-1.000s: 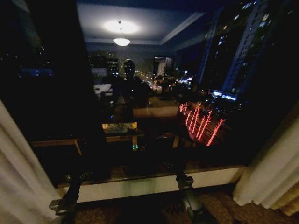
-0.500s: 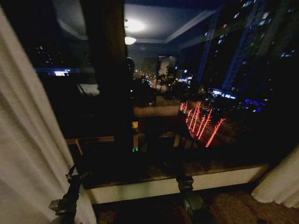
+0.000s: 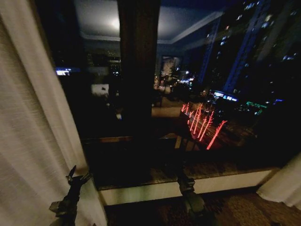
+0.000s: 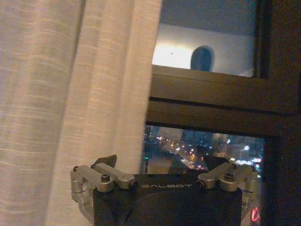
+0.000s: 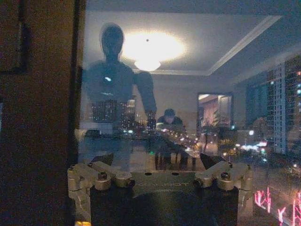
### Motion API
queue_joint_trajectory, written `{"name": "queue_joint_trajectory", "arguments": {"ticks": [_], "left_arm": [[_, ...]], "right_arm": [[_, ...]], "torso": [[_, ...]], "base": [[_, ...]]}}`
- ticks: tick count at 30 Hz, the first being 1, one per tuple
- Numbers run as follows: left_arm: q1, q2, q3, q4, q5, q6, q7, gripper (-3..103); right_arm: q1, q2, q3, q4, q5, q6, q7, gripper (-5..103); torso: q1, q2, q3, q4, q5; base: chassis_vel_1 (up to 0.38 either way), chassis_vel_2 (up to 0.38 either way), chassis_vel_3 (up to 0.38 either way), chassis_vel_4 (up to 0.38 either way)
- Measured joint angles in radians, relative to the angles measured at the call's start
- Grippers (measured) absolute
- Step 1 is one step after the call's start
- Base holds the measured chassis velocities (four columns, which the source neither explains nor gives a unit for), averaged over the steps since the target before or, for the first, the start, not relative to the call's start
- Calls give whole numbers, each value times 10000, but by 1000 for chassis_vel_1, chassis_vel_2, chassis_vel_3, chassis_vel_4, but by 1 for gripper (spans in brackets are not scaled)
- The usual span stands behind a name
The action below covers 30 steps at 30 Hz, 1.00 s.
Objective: Open the curtains by pulling them apart, changing their state from closed to fully open.
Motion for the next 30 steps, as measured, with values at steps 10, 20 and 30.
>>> {"name": "queue_joint_trajectory", "arguments": {"ticks": [10,20,30], "left_arm": [[0,3,-7,0,0,0,-3,100],[0,3,-6,0,0,0,-3,100],[-1,5,-13,0,0,0,-6,100]], "right_arm": [[0,6,-6,0,0,0,-1,100],[0,4,-5,0,0,0,0,100],[0,7,-10,0,0,0,-1,100]], "torso": [[-1,1,-1,4,-6],[-1,1,-1,3,-4],[-1,4,-1,6,-9]], "base": [[-17,-15,11,9],[5,7,-5,-4],[79,90,-93,-99]]}}
